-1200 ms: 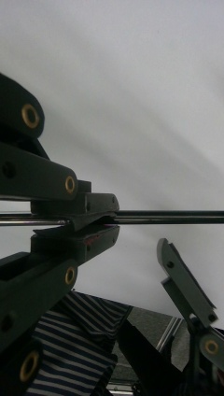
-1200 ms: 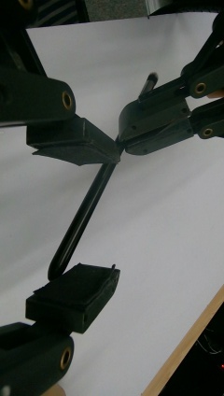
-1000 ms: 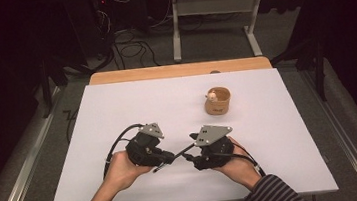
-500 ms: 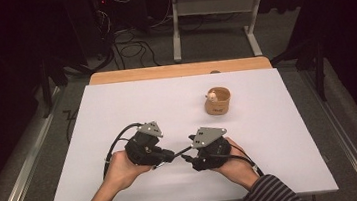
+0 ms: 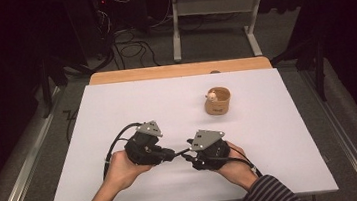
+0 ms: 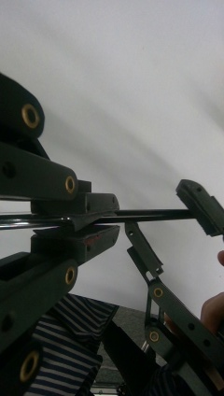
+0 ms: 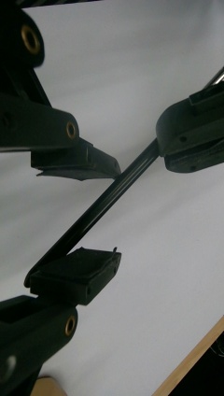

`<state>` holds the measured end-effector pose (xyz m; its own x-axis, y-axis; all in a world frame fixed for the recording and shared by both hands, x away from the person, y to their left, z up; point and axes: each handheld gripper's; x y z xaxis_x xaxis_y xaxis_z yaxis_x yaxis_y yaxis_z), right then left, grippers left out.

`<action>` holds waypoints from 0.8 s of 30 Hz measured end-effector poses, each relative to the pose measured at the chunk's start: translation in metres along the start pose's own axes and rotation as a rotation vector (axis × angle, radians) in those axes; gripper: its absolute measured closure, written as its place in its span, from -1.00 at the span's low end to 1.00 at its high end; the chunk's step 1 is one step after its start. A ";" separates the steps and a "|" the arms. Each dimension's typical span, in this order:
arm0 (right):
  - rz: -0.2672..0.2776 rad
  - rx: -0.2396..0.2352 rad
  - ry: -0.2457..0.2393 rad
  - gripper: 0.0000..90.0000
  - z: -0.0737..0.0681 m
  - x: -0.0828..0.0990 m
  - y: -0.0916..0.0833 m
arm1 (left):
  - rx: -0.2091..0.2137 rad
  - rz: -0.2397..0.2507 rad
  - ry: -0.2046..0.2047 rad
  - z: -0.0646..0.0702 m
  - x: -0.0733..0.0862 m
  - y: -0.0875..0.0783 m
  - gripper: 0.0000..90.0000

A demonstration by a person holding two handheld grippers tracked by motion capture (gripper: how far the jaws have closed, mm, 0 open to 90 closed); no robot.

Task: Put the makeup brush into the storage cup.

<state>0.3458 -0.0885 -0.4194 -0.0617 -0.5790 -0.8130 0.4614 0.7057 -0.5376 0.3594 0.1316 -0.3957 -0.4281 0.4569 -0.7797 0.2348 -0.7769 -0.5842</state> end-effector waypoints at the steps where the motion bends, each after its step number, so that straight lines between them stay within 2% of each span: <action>1: -0.002 -0.007 0.001 0.32 0.000 0.000 0.000 | 0.000 0.000 0.002 0.000 0.000 0.000 0.85; 5: -0.010 -0.038 -0.010 0.50 -0.001 0.001 0.002 | 0.002 0.018 -0.003 -0.001 0.000 -0.002 0.85; 12: -0.030 -0.094 -0.104 0.82 -0.010 0.000 0.004 | -0.005 0.055 -0.007 -0.002 0.000 -0.005 0.77; 14: -0.044 -0.104 -0.149 0.90 -0.015 0.000 0.004 | 0.000 0.074 -0.012 -0.003 -0.001 -0.007 0.66; 17: -0.066 -0.110 -0.182 0.91 -0.018 0.001 0.006 | -0.028 0.110 -0.022 -0.003 -0.002 -0.010 0.36; 20: -0.077 -0.120 -0.184 0.92 -0.019 0.002 0.007 | -0.039 0.156 -0.036 -0.005 -0.002 -0.015 0.15; 24: -0.069 -0.121 -0.154 0.92 -0.015 0.002 0.004 | -0.069 0.180 -0.042 -0.006 -0.002 -0.019 -0.06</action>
<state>0.3345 -0.0805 -0.4267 0.0506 -0.6766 -0.7346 0.3507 0.7008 -0.6212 0.3614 0.1482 -0.3839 -0.4093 0.2934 -0.8640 0.3700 -0.8122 -0.4511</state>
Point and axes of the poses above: each handheld gripper's, and its own axes: y roughly forward along the jaws, x roughly out of its underside, z roughly to its right, and after that the axes turned 10 degrees about z, right-handed
